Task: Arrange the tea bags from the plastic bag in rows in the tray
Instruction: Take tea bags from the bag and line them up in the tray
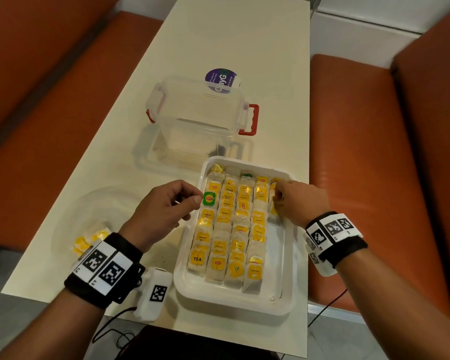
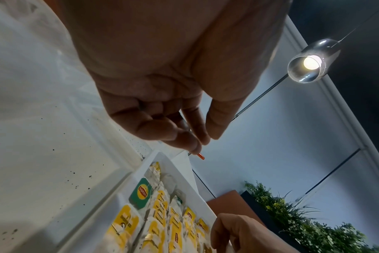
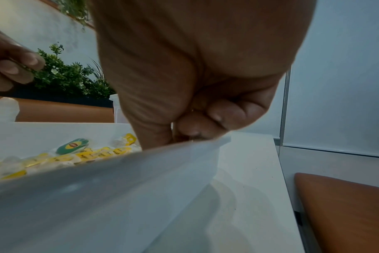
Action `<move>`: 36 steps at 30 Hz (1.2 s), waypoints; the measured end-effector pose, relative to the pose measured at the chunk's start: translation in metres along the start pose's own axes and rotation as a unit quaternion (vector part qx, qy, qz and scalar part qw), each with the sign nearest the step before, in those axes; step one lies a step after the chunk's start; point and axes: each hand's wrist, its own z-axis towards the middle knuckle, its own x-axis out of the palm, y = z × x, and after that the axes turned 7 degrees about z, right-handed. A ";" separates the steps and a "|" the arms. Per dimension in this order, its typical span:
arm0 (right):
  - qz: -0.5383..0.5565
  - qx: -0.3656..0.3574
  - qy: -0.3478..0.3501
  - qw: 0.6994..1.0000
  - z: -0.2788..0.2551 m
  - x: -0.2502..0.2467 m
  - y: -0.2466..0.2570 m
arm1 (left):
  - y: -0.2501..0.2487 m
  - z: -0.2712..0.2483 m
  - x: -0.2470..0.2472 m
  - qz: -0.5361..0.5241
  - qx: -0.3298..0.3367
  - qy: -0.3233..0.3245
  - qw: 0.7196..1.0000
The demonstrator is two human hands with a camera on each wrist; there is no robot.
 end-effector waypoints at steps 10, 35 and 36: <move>-0.061 -0.025 -0.013 0.998 -0.005 0.011 0.006 | -0.001 -0.004 0.001 0.003 0.006 0.007 1.000; 0.190 -0.089 0.021 0.977 -0.049 -0.040 0.065 | 0.000 -0.030 -0.054 0.001 0.021 -0.074 0.997; 0.205 -0.098 0.026 0.973 -0.053 -0.039 0.074 | 0.005 -0.033 -0.062 0.019 0.023 -0.086 0.996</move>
